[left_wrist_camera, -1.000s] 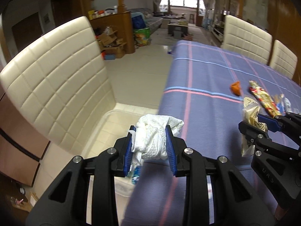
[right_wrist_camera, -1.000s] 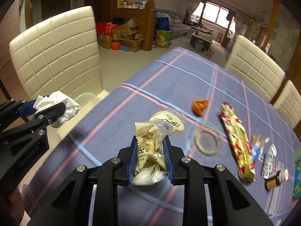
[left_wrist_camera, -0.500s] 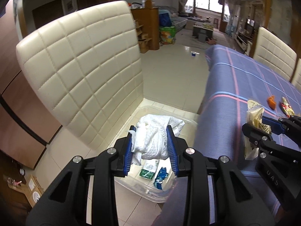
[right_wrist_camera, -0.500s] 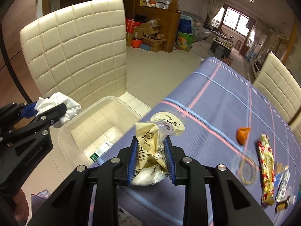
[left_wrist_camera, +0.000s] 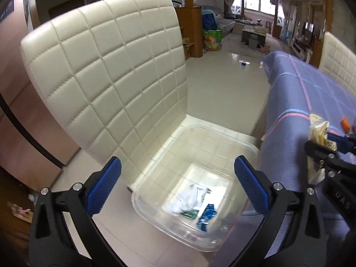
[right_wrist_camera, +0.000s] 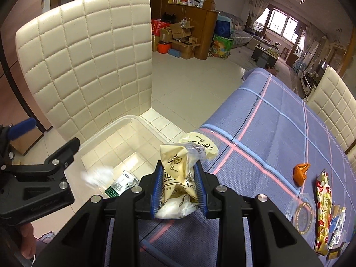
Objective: Collect trash
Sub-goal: 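Carry tissue and cream wrapper to the bin and release both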
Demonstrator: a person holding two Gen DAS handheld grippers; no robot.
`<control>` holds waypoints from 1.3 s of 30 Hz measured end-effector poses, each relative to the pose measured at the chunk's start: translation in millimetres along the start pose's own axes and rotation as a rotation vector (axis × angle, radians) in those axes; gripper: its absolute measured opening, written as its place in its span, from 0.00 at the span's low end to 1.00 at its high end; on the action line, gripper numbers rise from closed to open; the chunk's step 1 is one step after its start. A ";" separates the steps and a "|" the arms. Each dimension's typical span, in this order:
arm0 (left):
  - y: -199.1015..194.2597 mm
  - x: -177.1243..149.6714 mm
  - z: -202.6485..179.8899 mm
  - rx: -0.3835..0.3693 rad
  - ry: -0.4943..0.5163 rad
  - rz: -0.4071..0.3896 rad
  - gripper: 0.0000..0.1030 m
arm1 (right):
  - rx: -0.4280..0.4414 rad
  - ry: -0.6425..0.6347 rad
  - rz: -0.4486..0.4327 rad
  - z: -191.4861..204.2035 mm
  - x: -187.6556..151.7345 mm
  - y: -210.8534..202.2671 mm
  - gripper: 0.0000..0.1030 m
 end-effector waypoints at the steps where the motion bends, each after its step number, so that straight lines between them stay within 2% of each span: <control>1: 2.3 -1.4 0.1 0.001 0.002 0.007 0.97 | 0.001 0.001 0.003 -0.7 0.0 1.7 0.27; 7: 11.4 -8.7 11.6 -0.002 -0.036 0.052 0.97 | 0.015 -0.004 0.016 2.3 0.2 12.0 0.27; 18: 9.8 -17.0 45.4 0.062 -0.086 0.063 0.97 | 0.059 -0.043 -0.009 23.6 18.7 20.6 0.27; 19: 9.9 -17.0 47.3 0.061 -0.091 0.065 0.97 | 0.060 -0.050 -0.010 25.2 20.0 21.4 0.30; 21: 10.5 -17.2 50.0 0.063 -0.098 0.069 0.97 | 0.039 -0.062 -0.011 26.1 21.6 23.0 0.45; 22: 11.6 -17.0 50.0 0.065 -0.099 0.071 0.97 | 0.026 -0.063 -0.015 25.4 22.0 23.2 0.55; 23: 12.1 -16.9 49.7 0.065 -0.098 0.072 0.97 | 0.020 -0.062 -0.022 24.2 22.1 22.9 0.58; 33: 5.0 -11.1 29.7 0.035 -0.081 0.067 0.97 | 0.025 -0.023 -0.049 4.6 13.6 6.8 0.59; 35: 0.7 -9.8 26.5 0.031 -0.079 0.062 0.97 | 0.038 -0.009 -0.066 2.4 14.3 -0.7 0.67; 39: -7.4 -9.4 25.2 0.028 -0.083 0.055 0.97 | 0.048 0.004 -0.106 0.4 17.0 -15.1 0.70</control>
Point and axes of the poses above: each gripper's, at about its wrist camera, not at the fingertips, and y roughly the way its jaws point, z to its left, x to its top, the point moved 6 cm from there along y, roughly the way its jaws point, and after that the axes turned 6 degrees about x, right-handed, at the moved point
